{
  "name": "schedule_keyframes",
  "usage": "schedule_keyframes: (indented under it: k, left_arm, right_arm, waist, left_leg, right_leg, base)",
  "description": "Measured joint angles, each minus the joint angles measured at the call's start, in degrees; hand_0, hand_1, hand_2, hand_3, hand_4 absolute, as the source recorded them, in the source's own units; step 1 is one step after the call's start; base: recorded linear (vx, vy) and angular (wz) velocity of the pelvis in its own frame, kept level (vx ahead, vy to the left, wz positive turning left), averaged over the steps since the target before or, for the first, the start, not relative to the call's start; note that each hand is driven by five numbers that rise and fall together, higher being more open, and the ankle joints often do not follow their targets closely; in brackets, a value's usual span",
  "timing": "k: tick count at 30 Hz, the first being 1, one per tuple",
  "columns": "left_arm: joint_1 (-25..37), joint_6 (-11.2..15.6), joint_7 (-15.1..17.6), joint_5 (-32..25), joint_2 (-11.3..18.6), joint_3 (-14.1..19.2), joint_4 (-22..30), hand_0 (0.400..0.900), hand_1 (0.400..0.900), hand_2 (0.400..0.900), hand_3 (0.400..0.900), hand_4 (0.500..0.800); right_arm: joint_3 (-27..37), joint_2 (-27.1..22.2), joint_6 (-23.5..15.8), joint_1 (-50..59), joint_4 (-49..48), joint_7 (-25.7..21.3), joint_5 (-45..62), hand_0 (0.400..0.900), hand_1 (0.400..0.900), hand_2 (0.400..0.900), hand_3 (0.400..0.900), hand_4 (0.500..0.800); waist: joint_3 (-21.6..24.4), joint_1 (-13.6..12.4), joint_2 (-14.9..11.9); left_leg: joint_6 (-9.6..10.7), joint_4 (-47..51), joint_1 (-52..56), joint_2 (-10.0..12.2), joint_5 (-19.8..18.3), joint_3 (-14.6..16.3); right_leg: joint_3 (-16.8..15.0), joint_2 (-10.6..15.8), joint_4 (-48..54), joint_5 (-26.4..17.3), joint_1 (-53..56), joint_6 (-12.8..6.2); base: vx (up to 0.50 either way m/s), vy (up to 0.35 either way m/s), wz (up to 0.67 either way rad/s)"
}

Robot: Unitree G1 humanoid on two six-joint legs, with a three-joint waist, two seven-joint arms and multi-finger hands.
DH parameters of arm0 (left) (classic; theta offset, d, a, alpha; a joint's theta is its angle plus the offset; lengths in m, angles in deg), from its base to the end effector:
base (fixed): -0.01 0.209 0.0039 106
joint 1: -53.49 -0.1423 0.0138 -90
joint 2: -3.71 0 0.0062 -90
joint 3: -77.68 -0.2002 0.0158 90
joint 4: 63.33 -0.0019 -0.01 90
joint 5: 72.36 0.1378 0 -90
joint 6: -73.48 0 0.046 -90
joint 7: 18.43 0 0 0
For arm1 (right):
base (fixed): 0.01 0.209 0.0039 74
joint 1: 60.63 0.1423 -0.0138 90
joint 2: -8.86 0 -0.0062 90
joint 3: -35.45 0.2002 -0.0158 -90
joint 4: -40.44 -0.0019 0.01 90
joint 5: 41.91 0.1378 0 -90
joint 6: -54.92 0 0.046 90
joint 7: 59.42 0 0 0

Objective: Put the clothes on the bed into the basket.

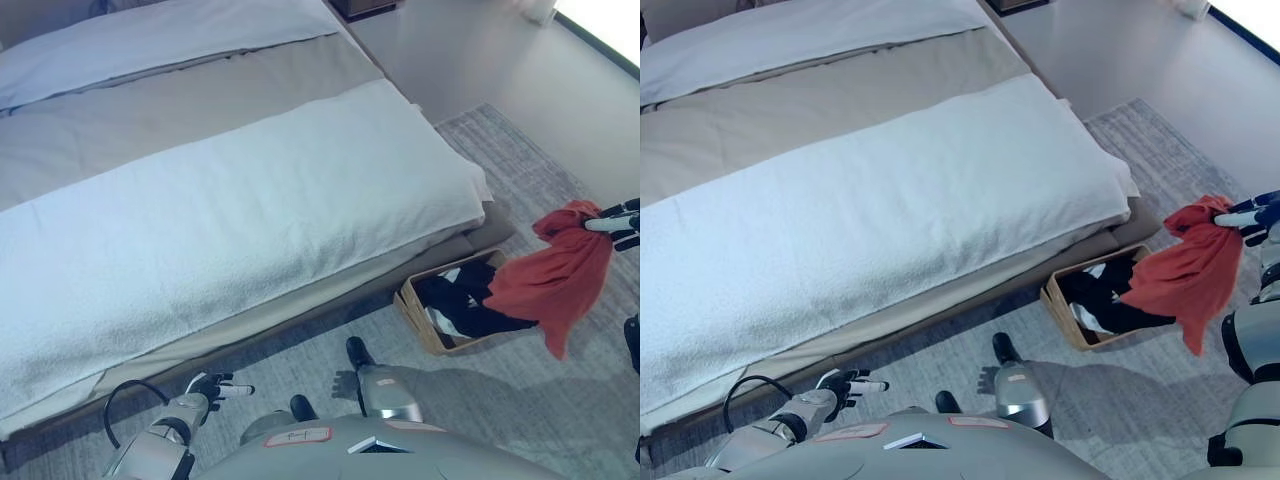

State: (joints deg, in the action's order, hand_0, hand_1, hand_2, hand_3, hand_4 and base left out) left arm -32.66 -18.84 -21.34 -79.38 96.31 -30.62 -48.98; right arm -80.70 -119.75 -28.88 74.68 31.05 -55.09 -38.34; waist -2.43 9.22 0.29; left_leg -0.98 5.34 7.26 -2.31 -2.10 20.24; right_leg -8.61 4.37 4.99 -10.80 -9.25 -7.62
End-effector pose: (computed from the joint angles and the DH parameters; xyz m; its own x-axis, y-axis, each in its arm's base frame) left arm 0.0782 0.2536 -0.1249 0.2516 0.1933 -0.9483 0.2110 0.9453 0.2487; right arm 0.2497 -0.4183 0.1178 0.6099 -0.6806 -0.4060 0.0874 0.5669 -0.8191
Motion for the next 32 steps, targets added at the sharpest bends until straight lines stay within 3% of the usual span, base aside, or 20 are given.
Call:
schedule_keyframes:
  k: [7, 8, 9, 32]
  left_arm:
    - [0.0, 0.0, 0.0, 0.0, 0.0, 0.0, 0.0, 0.900, 0.900, 0.900, 0.900, 0.800]
    - [-0.1, 0.0, 0.0, 0.0, 0.0, 0.0, 0.0, 0.900, 0.900, 0.900, 0.900, 0.800]
    - [-0.1, 0.0, 0.0, 0.0, 0.0, 0.0, 0.0, 0.900, 0.900, 0.900, 0.900, 0.800]
    - [0.0, 0.0, 0.0, 0.0, 0.0, 0.0, 0.0, 0.900, 0.900, 0.900, 0.900, 0.800]
  right_arm:
    - [2.1, 0.0, 0.0, -1.1, -0.1, 0.1, 0.0, 0.400, 0.400, 0.400, 0.400, 0.500]
    - [2.2, 0.0, 0.0, -1.1, -0.1, 0.2, 0.0, 0.767, 0.767, 0.767, 0.767, 0.720]
    - [2.3, -0.1, 0.0, -1.1, -0.1, 0.2, 0.0, 0.900, 0.900, 0.900, 0.900, 0.800]
    - [4.1, -1.6, 0.0, -2.3, -0.1, 0.2, 0.1, 0.900, 0.900, 0.900, 0.900, 0.800]
  waist:
    - [-0.5, -0.1, 0.9]
    - [-0.6, -0.1, 1.1]
    - [-0.8, -0.1, 1.3]
    - [-1.3, -1.7, 2.2]
  left_leg:
    - [0.1, 0.0, 0.0, 0.0, -0.1, 0.2]
    - [0.1, 0.0, 0.0, 0.0, -0.1, 0.2]
    - [0.1, 0.0, 0.0, 0.0, -0.1, 0.1]
    - [0.5, -0.5, -0.4, 0.2, -0.3, -2.7]
  right_leg:
    - [-0.2, 0.0, 0.1, 0.0, -0.1, 0.01]
    - [-0.2, 0.0, 0.1, 0.0, -0.1, 0.01]
    - [-0.1, 0.0, 0.1, 0.0, -0.1, 0.01]
    - [2.8, 0.3, 0.0, -0.4, 0.7, 0.19]
  base:
    - [0.00, -0.006, 0.04]
    - [0.00, -0.012, 0.08]
    - [0.00, -0.010, 0.06]
    - [0.00, -0.013, 0.07]
